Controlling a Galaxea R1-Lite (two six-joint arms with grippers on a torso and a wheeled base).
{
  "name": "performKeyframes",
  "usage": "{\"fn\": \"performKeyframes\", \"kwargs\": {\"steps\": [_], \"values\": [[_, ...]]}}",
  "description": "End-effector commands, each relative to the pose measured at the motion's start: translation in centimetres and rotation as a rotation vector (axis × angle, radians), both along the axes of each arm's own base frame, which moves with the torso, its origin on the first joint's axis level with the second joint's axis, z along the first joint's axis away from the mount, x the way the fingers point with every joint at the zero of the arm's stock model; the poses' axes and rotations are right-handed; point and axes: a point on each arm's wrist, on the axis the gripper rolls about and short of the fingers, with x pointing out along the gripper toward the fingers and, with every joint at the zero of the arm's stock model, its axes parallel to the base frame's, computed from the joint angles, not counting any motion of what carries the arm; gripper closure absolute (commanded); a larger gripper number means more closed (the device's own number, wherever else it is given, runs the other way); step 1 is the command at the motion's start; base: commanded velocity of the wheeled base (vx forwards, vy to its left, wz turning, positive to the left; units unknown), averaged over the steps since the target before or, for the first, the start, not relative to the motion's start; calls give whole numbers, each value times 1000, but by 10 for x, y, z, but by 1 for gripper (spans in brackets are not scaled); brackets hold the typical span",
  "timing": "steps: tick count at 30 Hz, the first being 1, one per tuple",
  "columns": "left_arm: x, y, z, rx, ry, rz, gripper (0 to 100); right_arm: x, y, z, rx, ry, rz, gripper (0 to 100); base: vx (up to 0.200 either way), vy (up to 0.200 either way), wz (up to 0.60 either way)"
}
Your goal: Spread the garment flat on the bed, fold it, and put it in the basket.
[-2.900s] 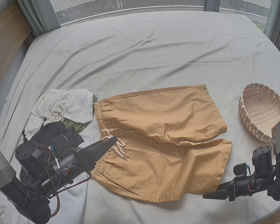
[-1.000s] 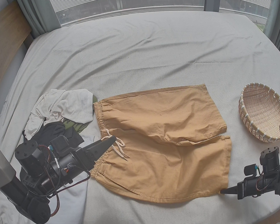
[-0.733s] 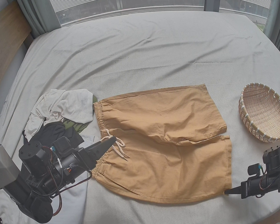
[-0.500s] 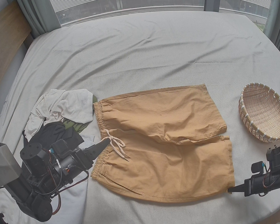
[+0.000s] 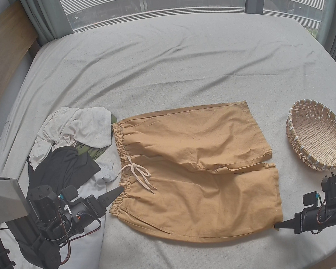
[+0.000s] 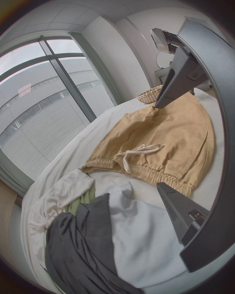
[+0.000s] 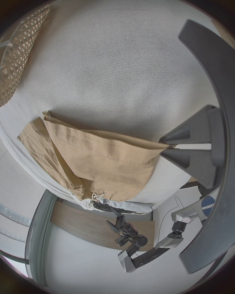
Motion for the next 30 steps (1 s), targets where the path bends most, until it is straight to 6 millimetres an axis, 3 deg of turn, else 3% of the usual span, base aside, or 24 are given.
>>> {"fn": "performKeyframes", "kwargs": {"steps": [1, 19, 30], "values": [[-1, 2, -14, 12, 54, 15, 0, -5, 0, -1, -2, 15, 1, 100, 0, 0, 0], [0, 10, -38, 32, 138, 54, 0, -4, 0, 1, 0, 5, 2, 100, 0, 0, 0], [12, 8, -53, 34, 151, 53, 0, -4, 0, 0, 0, 7, 3, 100, 0, 0, 0]]}}
